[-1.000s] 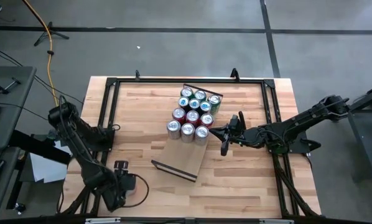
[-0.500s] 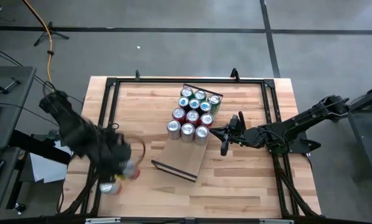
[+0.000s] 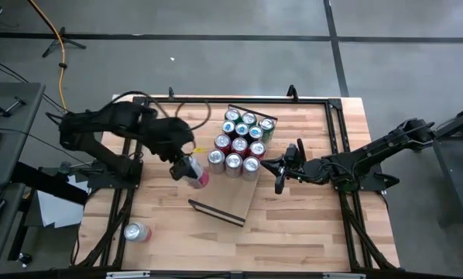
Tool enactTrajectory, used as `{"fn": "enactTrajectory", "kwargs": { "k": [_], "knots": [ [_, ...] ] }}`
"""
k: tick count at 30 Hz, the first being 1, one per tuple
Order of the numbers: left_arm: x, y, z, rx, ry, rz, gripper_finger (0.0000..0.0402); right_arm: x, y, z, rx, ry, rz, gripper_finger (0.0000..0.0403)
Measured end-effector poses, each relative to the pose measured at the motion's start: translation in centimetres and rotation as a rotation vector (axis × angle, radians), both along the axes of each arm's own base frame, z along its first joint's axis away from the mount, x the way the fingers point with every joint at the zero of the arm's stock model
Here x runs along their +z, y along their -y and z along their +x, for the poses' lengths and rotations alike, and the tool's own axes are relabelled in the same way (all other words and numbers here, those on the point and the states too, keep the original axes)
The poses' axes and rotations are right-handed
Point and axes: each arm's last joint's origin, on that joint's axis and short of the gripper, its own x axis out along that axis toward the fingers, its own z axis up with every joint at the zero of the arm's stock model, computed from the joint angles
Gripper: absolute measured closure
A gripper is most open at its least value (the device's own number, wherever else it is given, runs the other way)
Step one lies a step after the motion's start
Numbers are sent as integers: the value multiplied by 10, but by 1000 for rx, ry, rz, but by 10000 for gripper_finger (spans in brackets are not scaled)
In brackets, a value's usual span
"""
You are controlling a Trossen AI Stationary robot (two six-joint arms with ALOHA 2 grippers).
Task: Place canned beverage on shelf
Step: Put the right white and pink soda can on the shelf
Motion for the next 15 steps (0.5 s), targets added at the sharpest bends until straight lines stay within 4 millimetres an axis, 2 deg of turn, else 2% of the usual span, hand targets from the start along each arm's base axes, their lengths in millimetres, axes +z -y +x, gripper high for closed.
{"fn": "enactTrajectory", "kwargs": {
  "k": [5, 7, 11, 15],
  "knots": [
    [-12, -2, 18, -70, -56, -42, 215, 0, 0, 0, 0, 0, 1, 402],
    [-13, -1, 20, -162, -52, -16, 215, 0, 0, 0, -1, 2, 8, 402],
    [-12, 18, 14, -532, -5, 127, 215, 0, 0, 0, -1, -1, 6, 402],
    [-9, 47, -7, -901, 24, 344, 215, -2, 0, -1, 0, -22, -5, 402]
  ]
}}
